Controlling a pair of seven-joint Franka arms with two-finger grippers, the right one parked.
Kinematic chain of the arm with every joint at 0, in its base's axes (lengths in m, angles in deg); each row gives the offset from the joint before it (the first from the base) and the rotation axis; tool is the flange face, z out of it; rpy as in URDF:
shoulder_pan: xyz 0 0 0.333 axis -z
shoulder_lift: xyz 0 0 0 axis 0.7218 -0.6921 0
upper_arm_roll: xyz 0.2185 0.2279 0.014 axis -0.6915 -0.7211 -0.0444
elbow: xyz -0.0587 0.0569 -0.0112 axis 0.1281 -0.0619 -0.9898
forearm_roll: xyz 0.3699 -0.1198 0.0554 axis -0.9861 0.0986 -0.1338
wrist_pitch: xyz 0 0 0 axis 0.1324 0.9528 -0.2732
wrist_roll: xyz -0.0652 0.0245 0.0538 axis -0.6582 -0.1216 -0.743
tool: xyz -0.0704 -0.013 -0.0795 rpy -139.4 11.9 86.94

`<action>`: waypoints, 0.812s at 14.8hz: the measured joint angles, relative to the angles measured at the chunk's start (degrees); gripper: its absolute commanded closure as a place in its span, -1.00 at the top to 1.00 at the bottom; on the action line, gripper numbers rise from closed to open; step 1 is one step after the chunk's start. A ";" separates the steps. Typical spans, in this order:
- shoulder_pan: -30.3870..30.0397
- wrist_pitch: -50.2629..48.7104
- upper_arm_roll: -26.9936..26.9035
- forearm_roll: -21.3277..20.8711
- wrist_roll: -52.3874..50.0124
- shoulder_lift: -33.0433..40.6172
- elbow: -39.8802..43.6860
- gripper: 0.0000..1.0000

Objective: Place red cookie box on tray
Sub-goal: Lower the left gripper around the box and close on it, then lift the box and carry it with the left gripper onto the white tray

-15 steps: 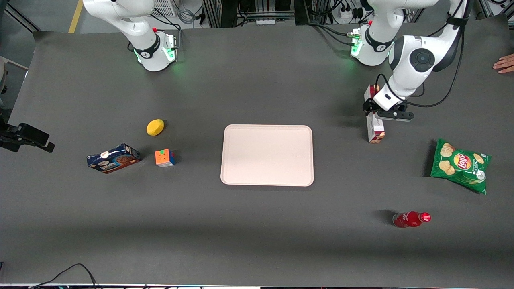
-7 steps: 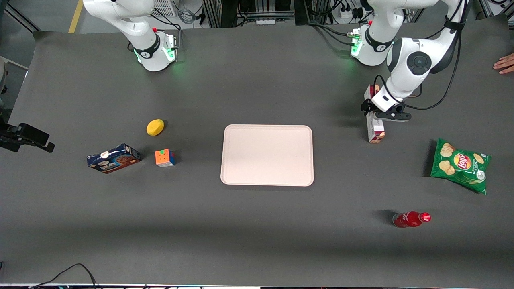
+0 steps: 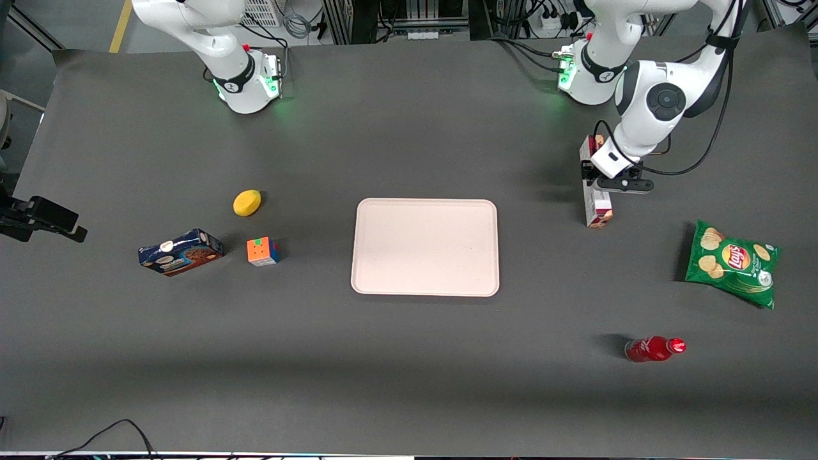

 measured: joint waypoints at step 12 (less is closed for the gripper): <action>-0.14 -7.95 -0.12 0.00 -0.03 1.32 4.81 -1.00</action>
